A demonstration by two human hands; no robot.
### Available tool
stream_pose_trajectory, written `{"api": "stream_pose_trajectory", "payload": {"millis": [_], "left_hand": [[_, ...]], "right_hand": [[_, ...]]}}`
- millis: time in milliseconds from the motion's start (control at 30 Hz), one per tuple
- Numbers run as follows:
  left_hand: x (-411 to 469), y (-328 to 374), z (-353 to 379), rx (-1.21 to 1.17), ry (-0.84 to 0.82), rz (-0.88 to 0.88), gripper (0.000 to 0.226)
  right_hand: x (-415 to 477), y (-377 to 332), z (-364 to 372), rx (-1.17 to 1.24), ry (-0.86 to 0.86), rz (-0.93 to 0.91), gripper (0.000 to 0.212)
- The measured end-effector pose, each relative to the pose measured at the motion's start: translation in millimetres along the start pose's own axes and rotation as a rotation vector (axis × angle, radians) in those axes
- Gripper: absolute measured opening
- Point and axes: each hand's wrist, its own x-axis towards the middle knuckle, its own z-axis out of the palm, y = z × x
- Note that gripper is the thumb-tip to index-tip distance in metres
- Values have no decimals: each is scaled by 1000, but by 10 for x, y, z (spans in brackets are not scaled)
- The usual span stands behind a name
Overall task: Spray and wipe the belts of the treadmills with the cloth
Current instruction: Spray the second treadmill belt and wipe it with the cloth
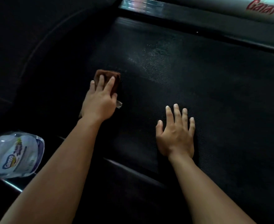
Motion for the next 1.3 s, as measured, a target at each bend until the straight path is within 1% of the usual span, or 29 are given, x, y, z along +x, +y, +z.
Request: {"api": "stream_pose_trajectory", "payload": {"millis": [100,167,233,267,333,400,467,567,633,733,833,900,967,1033,1100,1167,1233,1300], "left_hand": [[-201,223,105,2,-21,118,61],[-449,306,190,7,-13,237,61],[-753,299,246,33,-20,339,59],[-895,262,257,60,-32,359,56],[-1109,144,229,92,-62,299,50],[-1135,46,156,62,-79,186,51],[-1007,30,111,48,-65,115,53],[-751,162,119,23,-48,29,55],[-645,343,162,24,-36,25,56],[-592,724,318,57,-44,108,56],[-754,1245,592,123,-74,263,57],[-1033,1656,749,103,-74,349,58],[-1405,2034,839,56,-120,417,57],[-1735,2224,928,46,-162,488,56],[-1899,2179,982,51,-147,523,54],[-1901,1977,980,40,-112,508,54],[-1827,1682,932,44,-97,458,55],[-1698,1331,811,52,-46,366,55]], "right_hand": [[-4,15,-4,35,5,-8,61],[-11,30,-1,52,16,-19,60],[-31,56,-8,79,29,-31,60],[-44,68,-17,96,34,-37,60],[-69,85,-40,132,30,-54,59],[-101,105,-85,173,19,-68,58],[-156,165,-136,201,7,-86,58],[-297,384,-206,181,11,-97,59],[-404,590,-264,158,21,-86,65],[-536,967,-356,110,28,-33,69],[-669,1356,-434,65,26,55,69],[-749,1589,-463,46,52,116,71],[-811,1789,-476,38,64,177,74],[-845,1917,-468,21,59,194,75],[-854,1963,-432,-1,59,180,73],[-851,1961,-399,-17,70,186,70],[-848,1950,-377,-19,79,192,68],[-849,1956,-370,-20,87,190,67]]}}
